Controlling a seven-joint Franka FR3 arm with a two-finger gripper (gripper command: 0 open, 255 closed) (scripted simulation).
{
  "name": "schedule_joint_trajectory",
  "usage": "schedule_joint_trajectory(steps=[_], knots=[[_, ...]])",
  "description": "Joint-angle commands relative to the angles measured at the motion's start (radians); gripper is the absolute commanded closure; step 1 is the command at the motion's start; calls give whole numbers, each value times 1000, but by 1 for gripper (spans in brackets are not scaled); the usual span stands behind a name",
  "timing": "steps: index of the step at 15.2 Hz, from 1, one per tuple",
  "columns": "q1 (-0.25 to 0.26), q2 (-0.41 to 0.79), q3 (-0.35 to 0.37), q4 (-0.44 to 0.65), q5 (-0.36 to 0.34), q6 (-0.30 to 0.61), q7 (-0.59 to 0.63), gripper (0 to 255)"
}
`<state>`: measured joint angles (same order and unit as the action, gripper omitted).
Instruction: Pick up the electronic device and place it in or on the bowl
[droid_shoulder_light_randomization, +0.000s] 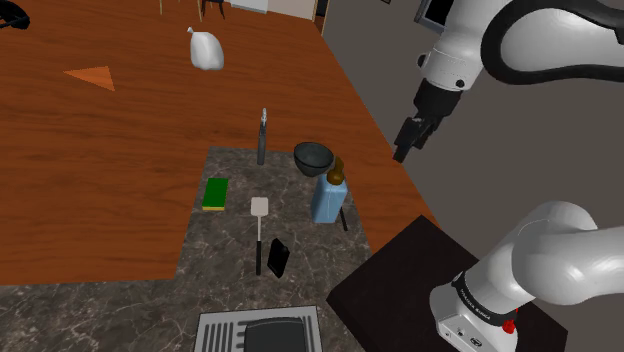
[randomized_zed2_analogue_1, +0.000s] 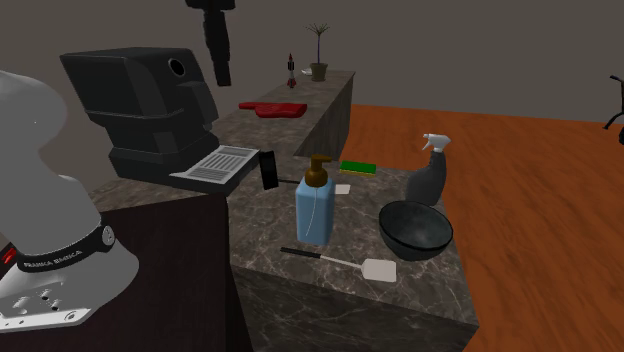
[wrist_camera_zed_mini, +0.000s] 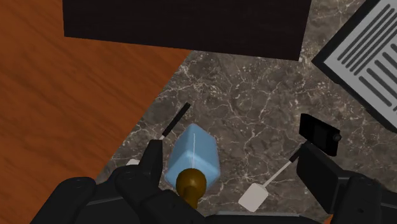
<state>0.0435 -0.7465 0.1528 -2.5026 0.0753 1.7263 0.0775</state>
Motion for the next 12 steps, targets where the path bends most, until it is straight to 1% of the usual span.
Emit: schedule_joint_trajectory(steps=[1,7,12], knots=[[13,28,31,-36,23,65,28,0],[49,165,132,-78,78,245,118,0],[65,320,218,-75,99,400,199,0]])
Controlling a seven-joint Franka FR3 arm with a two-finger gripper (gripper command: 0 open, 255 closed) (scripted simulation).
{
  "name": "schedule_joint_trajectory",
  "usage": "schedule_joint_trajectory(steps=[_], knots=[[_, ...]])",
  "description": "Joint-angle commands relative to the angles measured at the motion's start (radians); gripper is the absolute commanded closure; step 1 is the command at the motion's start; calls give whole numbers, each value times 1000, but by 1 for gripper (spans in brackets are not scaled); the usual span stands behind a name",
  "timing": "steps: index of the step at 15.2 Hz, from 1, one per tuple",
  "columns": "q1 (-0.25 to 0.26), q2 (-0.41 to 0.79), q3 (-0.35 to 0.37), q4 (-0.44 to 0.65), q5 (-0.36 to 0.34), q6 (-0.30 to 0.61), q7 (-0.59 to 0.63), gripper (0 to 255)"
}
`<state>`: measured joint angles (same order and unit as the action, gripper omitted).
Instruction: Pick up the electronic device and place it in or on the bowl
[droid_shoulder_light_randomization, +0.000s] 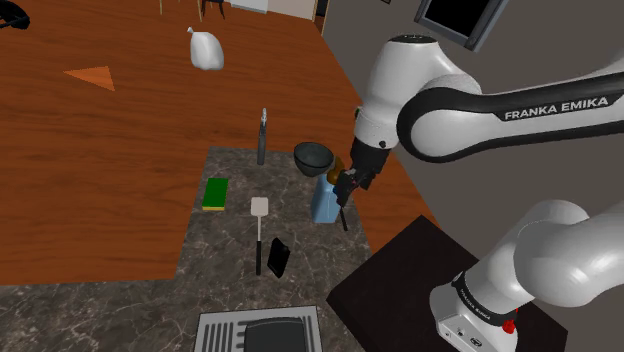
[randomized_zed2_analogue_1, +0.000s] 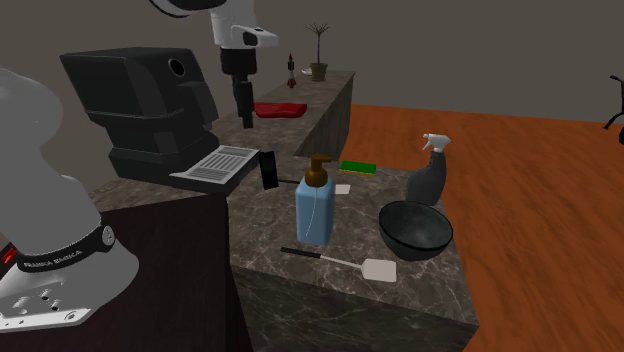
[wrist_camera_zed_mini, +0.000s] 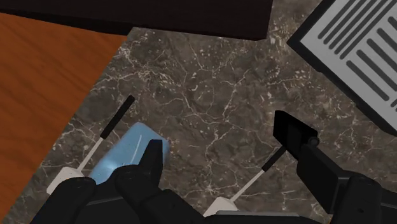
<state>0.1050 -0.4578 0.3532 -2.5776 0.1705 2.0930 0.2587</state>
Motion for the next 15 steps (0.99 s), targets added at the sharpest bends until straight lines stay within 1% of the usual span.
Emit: schedule_joint_trajectory(steps=[1,5,8,12,15], knots=[[5,66,35,5,3,63,36,0],[6,217,103,38,-23,180,118,0],[3,341,148,77,-73,260,196,0],[13,519,182,147,-188,347,324,0],[47,648,174,212,-287,391,423,0]])
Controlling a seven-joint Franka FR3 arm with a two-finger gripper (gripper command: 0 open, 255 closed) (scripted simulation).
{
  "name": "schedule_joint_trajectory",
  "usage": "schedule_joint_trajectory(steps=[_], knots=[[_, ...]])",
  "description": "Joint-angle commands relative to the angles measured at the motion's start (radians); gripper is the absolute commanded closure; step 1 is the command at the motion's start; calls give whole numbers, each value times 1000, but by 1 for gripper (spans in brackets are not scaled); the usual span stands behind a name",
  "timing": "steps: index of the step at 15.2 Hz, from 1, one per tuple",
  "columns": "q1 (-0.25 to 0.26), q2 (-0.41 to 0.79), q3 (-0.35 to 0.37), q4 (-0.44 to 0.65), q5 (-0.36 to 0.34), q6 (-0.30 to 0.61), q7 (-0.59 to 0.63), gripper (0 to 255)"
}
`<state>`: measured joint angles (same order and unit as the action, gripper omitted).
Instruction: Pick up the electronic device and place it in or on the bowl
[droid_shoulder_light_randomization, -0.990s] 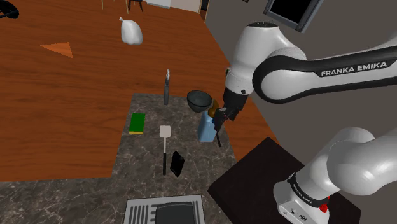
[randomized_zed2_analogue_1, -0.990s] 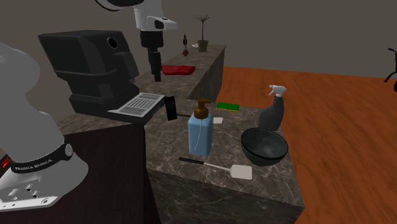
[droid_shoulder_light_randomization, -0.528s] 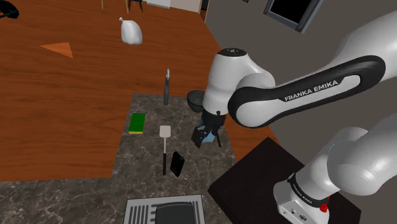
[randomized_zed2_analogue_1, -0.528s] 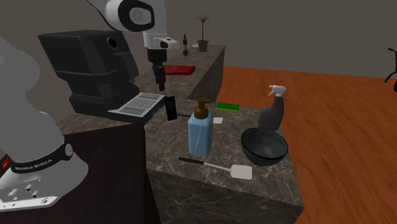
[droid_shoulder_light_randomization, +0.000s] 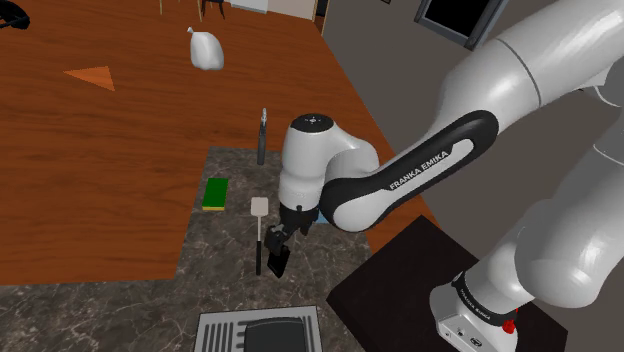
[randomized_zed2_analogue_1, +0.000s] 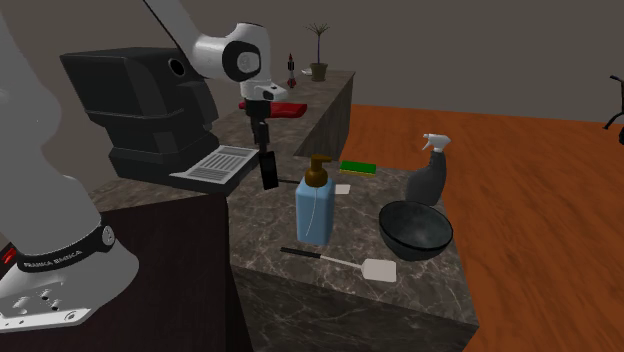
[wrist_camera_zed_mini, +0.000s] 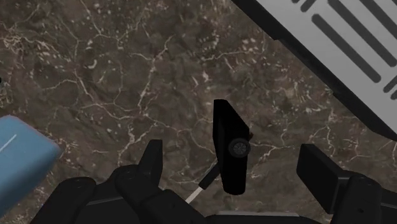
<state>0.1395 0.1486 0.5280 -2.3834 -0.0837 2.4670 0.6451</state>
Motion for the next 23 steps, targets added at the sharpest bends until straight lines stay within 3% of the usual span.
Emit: schedule_joint_trajectory(steps=[1,8,16,17,23], knots=[[18,54,-7,16,-43,30,44,0],[46,139,-45,11,-120,109,98,0],[46,138,-45,11,-120,109,98,0],[46,138,-45,11,-120,109,98,255],[46,138,-45,11,-120,108,98,255]])
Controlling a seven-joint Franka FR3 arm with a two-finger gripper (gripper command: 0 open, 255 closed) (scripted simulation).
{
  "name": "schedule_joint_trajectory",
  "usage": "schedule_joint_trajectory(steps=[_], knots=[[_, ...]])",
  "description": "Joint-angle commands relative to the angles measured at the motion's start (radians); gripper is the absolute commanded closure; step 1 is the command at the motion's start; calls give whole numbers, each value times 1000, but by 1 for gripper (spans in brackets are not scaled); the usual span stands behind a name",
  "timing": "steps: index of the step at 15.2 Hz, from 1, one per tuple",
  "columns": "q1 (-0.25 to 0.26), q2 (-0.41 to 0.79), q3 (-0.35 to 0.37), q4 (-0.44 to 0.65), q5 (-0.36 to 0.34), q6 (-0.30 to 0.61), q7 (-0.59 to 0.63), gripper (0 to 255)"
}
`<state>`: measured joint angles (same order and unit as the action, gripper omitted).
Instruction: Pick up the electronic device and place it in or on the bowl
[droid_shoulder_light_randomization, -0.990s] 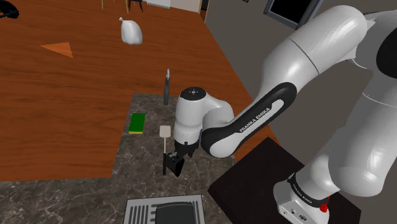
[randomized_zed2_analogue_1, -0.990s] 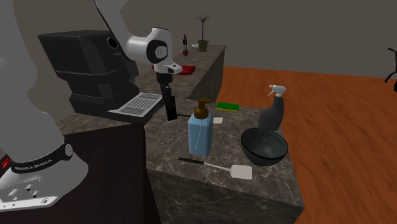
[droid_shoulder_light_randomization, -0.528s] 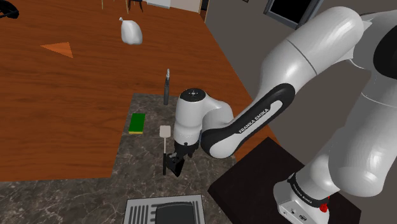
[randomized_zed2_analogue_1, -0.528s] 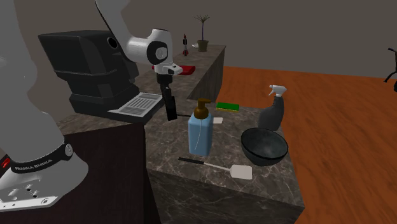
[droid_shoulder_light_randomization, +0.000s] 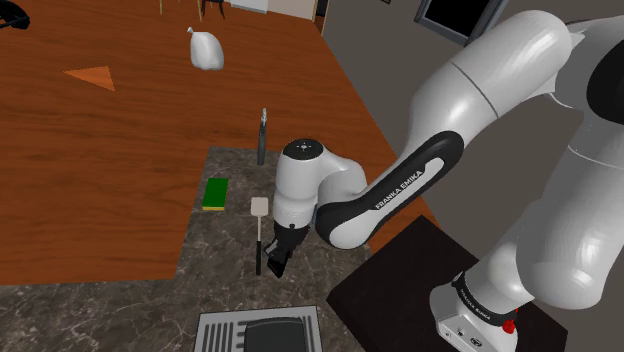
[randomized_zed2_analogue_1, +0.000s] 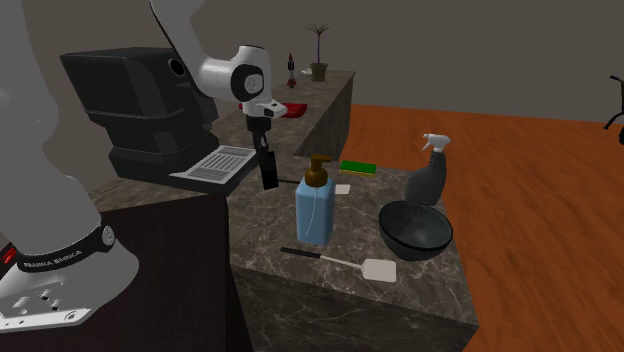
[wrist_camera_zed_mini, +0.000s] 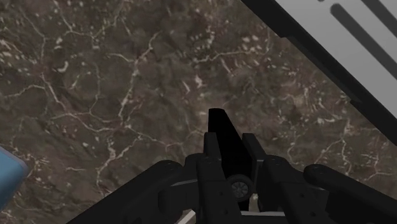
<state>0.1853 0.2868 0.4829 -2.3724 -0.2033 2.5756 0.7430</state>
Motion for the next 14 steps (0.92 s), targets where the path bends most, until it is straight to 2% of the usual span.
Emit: schedule_joint_trajectory(steps=[1,3,14], knots=[[0,0,0,0,0,0,0,255],[0,0,0,0,0,0,0,255],[-41,-146,58,6,129,-132,-88,255]])
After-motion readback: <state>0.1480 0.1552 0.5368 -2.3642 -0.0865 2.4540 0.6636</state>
